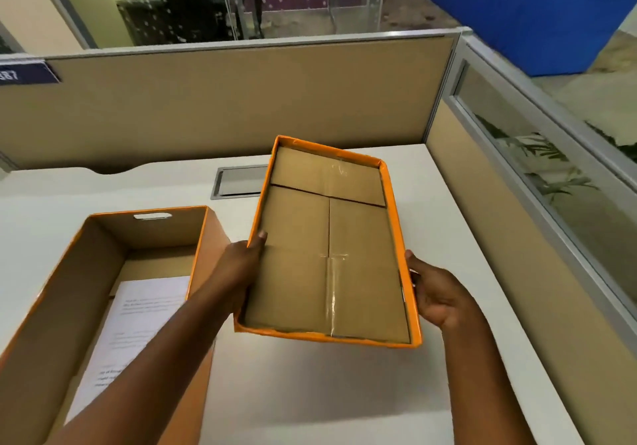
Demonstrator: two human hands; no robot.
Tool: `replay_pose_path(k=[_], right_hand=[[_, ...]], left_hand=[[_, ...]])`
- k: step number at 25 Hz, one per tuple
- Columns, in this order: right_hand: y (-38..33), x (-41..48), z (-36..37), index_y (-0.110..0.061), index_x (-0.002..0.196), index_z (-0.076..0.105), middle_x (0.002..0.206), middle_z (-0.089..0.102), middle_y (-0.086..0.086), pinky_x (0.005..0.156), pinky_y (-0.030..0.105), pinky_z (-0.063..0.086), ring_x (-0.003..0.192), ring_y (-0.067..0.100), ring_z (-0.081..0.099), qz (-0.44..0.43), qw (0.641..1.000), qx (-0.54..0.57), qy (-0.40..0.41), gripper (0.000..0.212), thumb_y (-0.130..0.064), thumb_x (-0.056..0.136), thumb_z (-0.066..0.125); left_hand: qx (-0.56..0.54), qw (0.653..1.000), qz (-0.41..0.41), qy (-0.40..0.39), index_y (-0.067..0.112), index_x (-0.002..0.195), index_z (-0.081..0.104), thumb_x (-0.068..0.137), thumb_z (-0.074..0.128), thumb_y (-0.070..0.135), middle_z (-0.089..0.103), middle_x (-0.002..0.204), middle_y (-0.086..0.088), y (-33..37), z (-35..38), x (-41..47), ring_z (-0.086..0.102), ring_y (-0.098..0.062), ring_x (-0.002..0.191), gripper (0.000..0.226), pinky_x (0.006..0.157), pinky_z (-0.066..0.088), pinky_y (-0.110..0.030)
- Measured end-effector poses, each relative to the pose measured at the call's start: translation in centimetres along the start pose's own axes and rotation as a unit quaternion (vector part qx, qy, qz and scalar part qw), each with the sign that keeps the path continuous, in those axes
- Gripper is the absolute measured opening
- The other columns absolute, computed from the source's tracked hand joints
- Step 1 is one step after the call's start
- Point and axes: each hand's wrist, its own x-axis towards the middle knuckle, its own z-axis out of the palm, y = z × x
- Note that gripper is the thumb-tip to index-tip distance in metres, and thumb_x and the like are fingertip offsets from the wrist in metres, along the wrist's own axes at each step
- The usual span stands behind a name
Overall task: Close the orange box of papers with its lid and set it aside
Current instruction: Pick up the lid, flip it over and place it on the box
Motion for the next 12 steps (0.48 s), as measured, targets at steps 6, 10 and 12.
replay_pose_path(k=[6,10,12], right_hand=[[0.3,-5.2,4.6,-0.015,0.132,0.055,0.132,0.059,0.015,0.085,0.05,0.053,0.117,0.036,0.059,-0.003,0.971,0.146,-0.19,0.071,-0.064,0.081,0.045],[1.4,-8.9,12.3,-0.015,0.129,0.058,0.127,0.063,0.014,0.083,0.048,0.056,0.114,0.035,0.062,-0.052,0.983,0.087,-0.151,0.057,-0.05,0.085,0.05],[2.2,-10.9,16.6,-0.015,0.128,0.058,0.124,0.065,0.014,0.081,0.047,0.057,0.11,0.034,0.064,-0.086,0.985,0.069,-0.132,0.052,-0.044,0.085,0.055]], left_hand=[[-0.153,0.988,-0.032,-0.017,0.012,0.09,0.062,0.093,0.045,0.05,0.069,0.083,-0.009,-1.5,-6.3,-3.3,0.067,-0.023,0.074,0.041,0.056,0.052,-0.03],[-0.145,0.989,0.022,-0.027,0.019,0.089,0.059,0.093,0.041,0.052,0.066,0.079,-0.002,-3.4,-13.5,-4.0,0.065,-0.012,0.065,0.038,0.038,0.045,-0.019],[-0.08,0.994,0.078,-0.007,0.013,0.096,0.058,0.091,0.04,0.056,0.064,0.083,-0.003,-4.5,-17.8,-4.2,0.063,-0.016,0.072,0.046,0.047,0.045,-0.025]])
